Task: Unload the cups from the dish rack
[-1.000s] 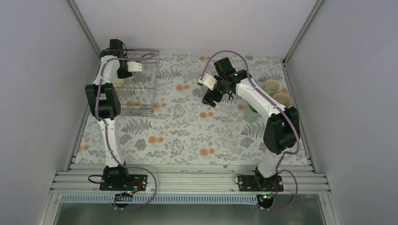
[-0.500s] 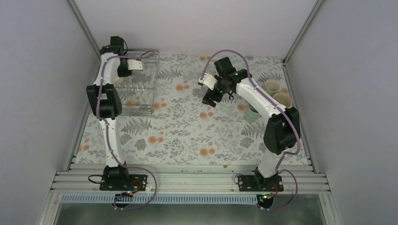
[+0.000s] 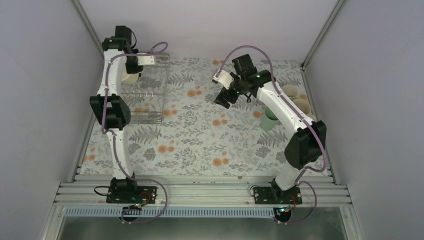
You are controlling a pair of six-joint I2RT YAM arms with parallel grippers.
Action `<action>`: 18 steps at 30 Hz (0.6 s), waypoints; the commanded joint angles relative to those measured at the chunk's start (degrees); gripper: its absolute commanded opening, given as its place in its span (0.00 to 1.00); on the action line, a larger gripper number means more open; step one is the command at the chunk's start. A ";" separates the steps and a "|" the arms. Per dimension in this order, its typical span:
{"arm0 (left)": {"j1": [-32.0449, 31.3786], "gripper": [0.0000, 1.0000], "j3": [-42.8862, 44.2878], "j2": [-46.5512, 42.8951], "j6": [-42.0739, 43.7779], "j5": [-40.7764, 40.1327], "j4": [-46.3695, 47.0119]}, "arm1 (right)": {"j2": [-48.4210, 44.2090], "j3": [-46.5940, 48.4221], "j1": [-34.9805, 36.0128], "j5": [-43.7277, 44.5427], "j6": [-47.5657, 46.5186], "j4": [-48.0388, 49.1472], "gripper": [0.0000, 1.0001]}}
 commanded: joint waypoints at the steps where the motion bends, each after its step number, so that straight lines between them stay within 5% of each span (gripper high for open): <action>1: -2.37 0.02 3.68 -12.02 -4.38 8.80 1.82 | -4.74 3.56 0.50 -2.67 3.53 2.86 1.00; 10: -12.58 0.02 -6.01 -27.28 -28.41 15.15 21.49 | 3.21 26.99 -0.12 -3.64 7.95 -1.88 1.00; 13: -15.01 0.02 -7.26 -29.95 -37.17 20.05 25.45 | 7.16 35.84 -1.39 -10.37 7.27 -7.03 1.00; 18: -16.20 0.02 -15.28 -35.67 -50.08 36.90 34.00 | 6.95 36.26 -5.90 -30.65 2.00 -10.80 1.00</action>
